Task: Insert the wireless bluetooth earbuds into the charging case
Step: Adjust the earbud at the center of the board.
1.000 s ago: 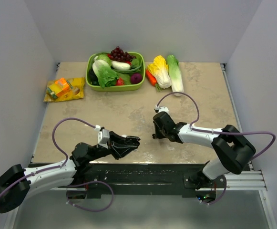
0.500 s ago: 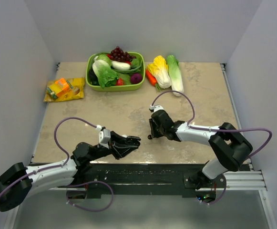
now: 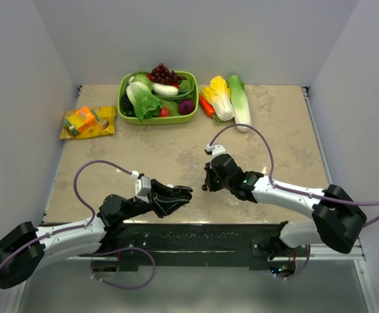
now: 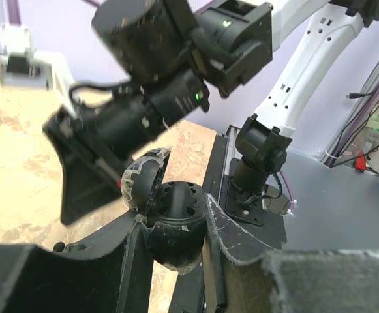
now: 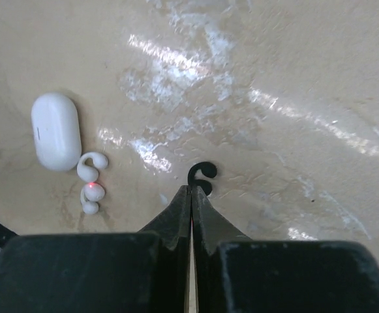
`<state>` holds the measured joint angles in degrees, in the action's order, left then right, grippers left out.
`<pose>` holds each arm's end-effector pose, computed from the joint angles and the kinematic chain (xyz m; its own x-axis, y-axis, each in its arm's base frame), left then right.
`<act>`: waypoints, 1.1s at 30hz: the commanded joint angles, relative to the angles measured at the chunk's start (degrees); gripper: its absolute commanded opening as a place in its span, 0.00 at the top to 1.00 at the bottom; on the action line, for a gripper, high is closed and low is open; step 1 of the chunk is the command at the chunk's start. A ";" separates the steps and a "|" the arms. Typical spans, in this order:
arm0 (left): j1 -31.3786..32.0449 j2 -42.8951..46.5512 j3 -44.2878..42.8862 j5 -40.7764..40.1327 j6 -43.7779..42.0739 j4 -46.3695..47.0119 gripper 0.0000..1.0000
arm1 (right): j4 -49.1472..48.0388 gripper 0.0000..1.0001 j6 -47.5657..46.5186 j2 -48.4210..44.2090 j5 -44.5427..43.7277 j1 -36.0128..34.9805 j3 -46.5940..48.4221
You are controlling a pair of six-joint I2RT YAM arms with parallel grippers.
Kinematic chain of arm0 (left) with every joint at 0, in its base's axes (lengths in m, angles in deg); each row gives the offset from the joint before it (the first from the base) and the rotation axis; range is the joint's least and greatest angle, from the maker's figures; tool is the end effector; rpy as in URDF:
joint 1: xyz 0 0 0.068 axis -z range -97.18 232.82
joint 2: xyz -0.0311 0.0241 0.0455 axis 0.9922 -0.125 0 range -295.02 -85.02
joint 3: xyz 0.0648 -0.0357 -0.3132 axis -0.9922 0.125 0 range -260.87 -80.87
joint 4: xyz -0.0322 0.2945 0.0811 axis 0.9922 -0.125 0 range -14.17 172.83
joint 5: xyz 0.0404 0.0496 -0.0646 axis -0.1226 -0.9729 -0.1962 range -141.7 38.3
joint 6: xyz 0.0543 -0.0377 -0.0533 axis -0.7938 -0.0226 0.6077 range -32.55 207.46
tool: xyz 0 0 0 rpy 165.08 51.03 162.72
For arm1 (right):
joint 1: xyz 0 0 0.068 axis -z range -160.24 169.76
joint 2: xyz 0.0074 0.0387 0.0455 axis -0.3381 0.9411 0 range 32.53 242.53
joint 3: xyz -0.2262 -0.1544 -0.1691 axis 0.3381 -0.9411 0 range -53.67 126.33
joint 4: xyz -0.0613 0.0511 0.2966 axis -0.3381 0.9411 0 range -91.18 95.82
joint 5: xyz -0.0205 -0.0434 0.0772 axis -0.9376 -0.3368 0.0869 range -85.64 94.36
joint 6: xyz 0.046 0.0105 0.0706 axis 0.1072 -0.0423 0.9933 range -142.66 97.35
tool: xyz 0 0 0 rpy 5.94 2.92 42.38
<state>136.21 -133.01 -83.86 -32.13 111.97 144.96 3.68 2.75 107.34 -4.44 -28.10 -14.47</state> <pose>0.0976 -0.1734 0.2247 -0.2332 -0.3416 -0.9104 0.9347 0.1795 -0.3068 0.2254 0.2321 0.1991 -0.6742 -0.1132 -0.7298 -0.4045 0.8834 0.2367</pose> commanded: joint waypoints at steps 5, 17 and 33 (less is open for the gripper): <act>0.40 0.96 2.98 0.29 0.45 3.62 1.00 | 2.08 1.00 4.82 5.70 -2.10 -5.32 -0.70; 0.32 1.93 2.98 0.29 0.45 2.73 1.00 | 4.54 1.00 5.79 8.51 -5.53 -5.49 0.17; 0.32 2.46 2.98 0.38 0.10 1.68 1.00 | 1.03 1.00 5.09 11.85 -4.74 -5.41 0.88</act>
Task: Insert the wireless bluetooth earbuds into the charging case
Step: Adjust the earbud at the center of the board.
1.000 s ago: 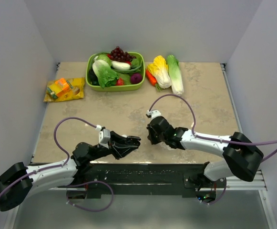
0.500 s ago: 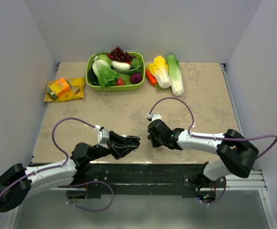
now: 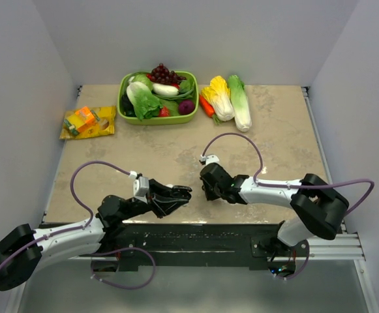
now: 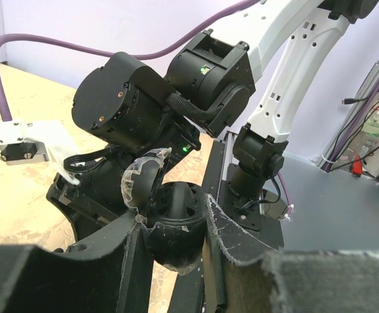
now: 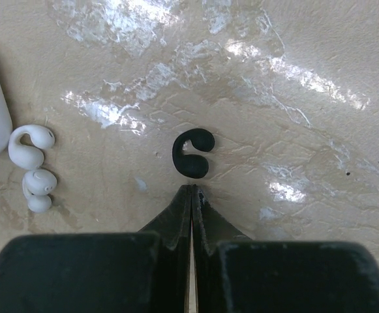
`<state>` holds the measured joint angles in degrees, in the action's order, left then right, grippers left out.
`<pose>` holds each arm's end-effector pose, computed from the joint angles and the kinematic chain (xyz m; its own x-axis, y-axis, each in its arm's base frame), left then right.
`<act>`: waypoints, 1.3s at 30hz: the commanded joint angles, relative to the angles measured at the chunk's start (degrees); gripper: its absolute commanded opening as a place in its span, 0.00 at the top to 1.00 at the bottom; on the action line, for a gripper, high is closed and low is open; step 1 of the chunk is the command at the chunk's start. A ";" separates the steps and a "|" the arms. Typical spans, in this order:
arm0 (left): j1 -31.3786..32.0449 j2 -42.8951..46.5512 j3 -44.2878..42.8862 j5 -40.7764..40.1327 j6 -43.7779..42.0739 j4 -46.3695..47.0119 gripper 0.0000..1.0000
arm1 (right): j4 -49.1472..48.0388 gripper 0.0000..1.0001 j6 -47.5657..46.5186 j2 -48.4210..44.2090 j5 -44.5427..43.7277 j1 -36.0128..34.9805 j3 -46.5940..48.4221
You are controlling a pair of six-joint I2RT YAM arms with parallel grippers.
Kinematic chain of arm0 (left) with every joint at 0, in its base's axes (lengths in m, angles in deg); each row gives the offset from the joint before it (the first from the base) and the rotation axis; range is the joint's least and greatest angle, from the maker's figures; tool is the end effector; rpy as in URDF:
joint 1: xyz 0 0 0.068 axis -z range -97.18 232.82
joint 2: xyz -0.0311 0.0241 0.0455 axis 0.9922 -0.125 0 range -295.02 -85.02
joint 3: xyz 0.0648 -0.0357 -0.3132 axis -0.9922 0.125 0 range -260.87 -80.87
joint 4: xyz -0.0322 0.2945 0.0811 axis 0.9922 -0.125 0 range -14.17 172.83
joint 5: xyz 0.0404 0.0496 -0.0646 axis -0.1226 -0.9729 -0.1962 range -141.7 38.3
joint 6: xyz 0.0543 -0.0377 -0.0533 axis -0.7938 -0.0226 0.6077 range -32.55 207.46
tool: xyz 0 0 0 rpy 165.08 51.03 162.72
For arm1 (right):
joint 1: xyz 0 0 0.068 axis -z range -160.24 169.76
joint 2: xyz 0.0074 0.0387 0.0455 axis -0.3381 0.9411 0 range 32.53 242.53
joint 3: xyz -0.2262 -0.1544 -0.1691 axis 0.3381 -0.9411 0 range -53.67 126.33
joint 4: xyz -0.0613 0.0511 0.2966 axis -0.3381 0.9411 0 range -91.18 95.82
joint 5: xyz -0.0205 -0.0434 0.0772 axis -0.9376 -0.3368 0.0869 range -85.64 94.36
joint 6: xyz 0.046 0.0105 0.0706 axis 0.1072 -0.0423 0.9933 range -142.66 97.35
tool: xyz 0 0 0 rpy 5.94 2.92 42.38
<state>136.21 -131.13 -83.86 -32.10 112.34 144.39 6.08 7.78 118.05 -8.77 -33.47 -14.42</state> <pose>0.0956 -0.1707 0.2291 -0.2270 -0.3592 -0.9052 0.9375 0.1712 -0.3030 0.2103 0.2532 0.1386 -0.7693 -0.2053 -0.6050 -0.3591 0.9222 0.1436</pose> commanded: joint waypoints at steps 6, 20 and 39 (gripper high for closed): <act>0.32 0.32 2.98 0.53 -0.19 2.42 1.00 | -2.00 1.00 -0.90 -0.61 1.61 -0.12 0.75; 0.32 0.23 2.98 0.62 0.34 3.22 1.00 | 4.51 1.00 -2.31 -4.31 -3.31 3.66 1.10; 0.32 0.05 5.00 0.45 0.34 4.01 1.00 | -2.96 1.00 -1.78 2.38 4.95 3.57 1.01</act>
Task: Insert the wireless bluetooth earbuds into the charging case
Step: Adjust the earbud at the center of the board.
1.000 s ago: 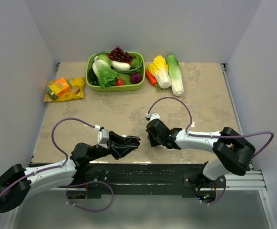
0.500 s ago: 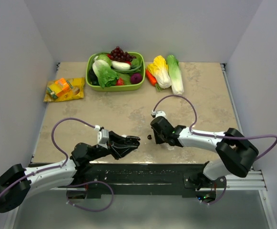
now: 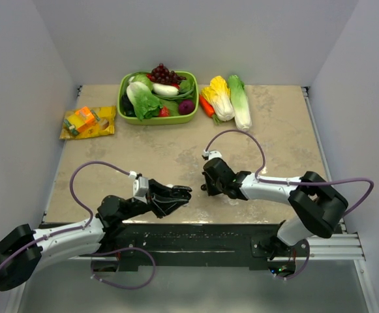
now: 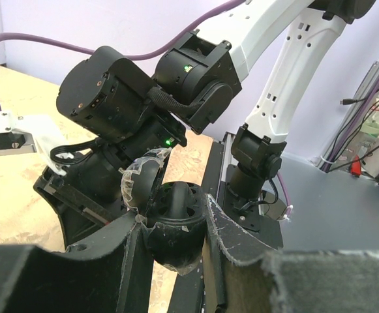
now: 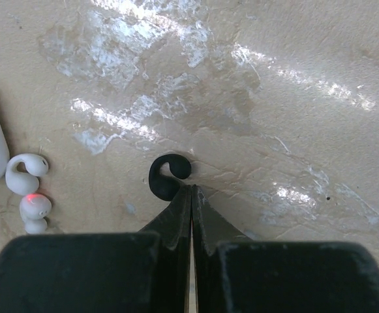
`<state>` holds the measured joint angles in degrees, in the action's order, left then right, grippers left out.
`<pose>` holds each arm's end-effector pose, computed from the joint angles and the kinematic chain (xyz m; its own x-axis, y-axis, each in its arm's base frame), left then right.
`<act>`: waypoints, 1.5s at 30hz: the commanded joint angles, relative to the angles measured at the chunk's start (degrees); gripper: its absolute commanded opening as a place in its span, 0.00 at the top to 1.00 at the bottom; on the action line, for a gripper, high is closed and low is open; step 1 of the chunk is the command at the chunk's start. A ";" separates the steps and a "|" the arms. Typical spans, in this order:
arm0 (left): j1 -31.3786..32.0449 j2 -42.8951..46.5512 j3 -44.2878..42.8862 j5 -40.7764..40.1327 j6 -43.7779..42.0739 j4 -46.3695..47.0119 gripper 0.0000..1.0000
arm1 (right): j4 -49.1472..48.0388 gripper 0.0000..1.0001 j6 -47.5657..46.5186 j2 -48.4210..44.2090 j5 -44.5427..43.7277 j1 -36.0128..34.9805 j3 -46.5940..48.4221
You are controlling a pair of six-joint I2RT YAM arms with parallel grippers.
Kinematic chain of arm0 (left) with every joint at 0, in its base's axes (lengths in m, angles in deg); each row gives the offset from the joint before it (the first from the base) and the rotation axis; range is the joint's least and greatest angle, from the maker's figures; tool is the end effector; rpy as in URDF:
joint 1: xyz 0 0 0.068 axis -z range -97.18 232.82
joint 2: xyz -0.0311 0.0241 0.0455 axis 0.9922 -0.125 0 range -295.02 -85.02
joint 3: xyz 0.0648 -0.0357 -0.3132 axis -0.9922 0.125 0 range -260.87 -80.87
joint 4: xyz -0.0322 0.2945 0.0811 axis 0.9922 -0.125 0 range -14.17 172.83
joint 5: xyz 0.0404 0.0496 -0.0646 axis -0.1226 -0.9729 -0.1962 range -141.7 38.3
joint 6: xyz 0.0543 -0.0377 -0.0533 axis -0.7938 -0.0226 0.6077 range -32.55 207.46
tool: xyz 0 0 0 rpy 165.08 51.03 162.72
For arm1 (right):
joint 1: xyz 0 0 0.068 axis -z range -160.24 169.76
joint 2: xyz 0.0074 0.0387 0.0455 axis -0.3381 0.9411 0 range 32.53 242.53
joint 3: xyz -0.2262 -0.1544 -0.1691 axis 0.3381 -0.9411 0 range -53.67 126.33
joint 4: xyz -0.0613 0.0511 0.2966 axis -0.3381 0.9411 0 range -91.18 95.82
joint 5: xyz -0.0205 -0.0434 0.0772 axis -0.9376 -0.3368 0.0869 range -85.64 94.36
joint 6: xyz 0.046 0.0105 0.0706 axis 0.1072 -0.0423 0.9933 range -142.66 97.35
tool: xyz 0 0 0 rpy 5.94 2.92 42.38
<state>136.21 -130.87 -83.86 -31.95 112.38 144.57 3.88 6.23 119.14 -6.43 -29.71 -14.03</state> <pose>0.0950 -0.1703 0.2303 -0.2238 -0.3639 -0.9042 0.9393 0.1669 -0.2996 0.2290 0.2463 0.1378 -0.7731 -0.1740 -0.6100 -0.3407 0.9250 0.1680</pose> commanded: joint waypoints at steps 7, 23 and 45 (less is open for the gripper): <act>0.32 -0.39 5.00 0.29 0.38 4.01 1.00 | -0.93 1.00 0.03 1.55 4.19 -0.36 1.32; 0.32 -1.70 4.30 0.82 0.47 4.10 1.00 | 0.72 0.83 0.39 -0.11 8.32 -1.50 3.43; 0.32 1.46 4.83 -0.32 0.30 1.64 1.00 | -3.65 1.00 -5.33 5.49 -0.65 1.48 9.22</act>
<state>136.21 -130.82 -83.86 -31.49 112.38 144.35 5.08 2.25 123.08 -6.67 -28.45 -7.71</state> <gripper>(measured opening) 0.348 0.011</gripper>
